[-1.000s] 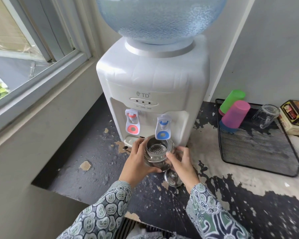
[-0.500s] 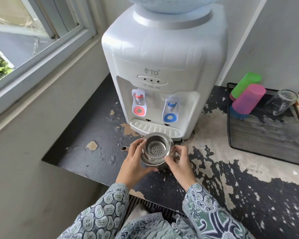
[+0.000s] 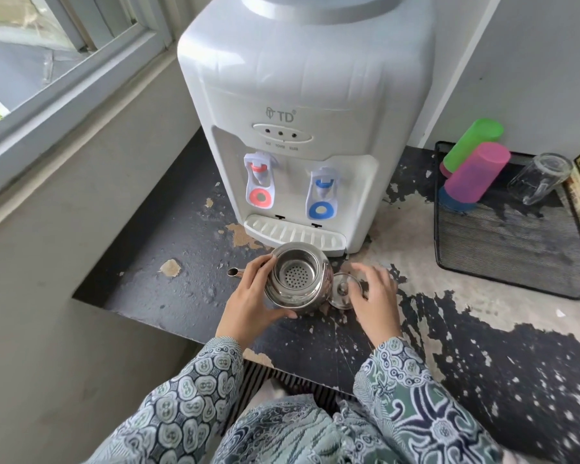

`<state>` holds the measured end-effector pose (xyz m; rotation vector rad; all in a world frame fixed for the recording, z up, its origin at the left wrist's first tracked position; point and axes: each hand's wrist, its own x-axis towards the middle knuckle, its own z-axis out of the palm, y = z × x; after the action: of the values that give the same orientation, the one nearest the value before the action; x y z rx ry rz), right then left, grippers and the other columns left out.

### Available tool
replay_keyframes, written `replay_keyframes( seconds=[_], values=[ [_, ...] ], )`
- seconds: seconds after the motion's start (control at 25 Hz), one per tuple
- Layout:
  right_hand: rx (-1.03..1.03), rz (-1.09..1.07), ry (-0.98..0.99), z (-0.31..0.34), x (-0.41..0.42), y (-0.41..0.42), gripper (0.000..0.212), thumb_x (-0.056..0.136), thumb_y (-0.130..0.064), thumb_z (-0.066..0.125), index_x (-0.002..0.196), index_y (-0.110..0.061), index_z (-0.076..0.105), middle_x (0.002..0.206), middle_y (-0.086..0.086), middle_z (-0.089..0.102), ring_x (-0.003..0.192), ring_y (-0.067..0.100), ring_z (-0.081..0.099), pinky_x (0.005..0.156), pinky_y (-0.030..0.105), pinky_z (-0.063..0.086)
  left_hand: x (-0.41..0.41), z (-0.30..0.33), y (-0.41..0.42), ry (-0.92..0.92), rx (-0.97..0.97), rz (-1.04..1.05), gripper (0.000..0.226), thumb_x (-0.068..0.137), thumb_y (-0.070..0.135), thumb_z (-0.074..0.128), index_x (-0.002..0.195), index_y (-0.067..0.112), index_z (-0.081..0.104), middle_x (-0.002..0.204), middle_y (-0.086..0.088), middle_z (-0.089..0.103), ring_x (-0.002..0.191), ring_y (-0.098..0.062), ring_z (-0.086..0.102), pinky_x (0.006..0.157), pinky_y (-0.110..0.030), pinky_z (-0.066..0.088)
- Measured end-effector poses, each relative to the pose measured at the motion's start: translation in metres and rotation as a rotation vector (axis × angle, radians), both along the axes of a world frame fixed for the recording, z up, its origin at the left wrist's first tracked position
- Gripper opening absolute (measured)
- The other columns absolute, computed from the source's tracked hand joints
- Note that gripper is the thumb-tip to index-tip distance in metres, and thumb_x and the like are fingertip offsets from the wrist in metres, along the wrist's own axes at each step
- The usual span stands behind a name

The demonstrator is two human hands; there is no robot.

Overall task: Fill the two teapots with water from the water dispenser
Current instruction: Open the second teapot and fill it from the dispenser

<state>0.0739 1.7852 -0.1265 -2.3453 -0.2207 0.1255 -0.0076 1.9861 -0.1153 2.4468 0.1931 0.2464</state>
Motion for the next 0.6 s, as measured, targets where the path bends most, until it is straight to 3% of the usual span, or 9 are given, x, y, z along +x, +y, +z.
replay_keyframes(
  seconds=[0.08, 0.4, 0.6],
  values=[
    [-0.108, 0.081, 0.054, -0.010, 0.000, -0.006, 0.037, 0.086, -0.018, 0.057, 0.124, -0.017, 0.052, 0.127, 0.005, 0.047, 0.118, 0.024, 0.039, 0.088, 0.024, 0.029, -0.002, -0.002, -0.001, -0.006, 0.007, 0.004, 0.096, 0.054, 0.036, 0.084, 0.136, 0.014, 0.039, 0.137, 0.001, 0.041, 0.121, -0.002, 0.036, 0.092, -0.028, 0.043],
    [-0.121, 0.077, 0.053, -0.022, 0.003, -0.008, 0.033, 0.083, -0.015, 0.062, 0.115, -0.017, 0.056, 0.118, 0.005, 0.050, 0.110, 0.024, 0.045, 0.080, 0.027, 0.038, -0.008, 0.000, -0.003, -0.036, 0.044, 0.024, 0.086, 0.060, 0.038, 0.081, 0.134, 0.015, 0.042, 0.134, 0.001, 0.044, 0.117, -0.011, 0.048, 0.087, -0.036, 0.053],
    [-0.180, 0.078, 0.047, -0.025, 0.002, -0.011, 0.028, 0.081, -0.023, 0.065, 0.108, -0.019, 0.060, 0.115, 0.003, 0.051, 0.109, 0.025, 0.043, 0.082, 0.030, 0.037, -0.007, 0.001, -0.007, 0.011, 0.026, -0.047, 0.094, 0.059, 0.043, 0.080, 0.136, 0.015, 0.035, 0.136, 0.000, 0.039, 0.124, -0.011, 0.040, 0.100, -0.031, 0.044]
  ],
)
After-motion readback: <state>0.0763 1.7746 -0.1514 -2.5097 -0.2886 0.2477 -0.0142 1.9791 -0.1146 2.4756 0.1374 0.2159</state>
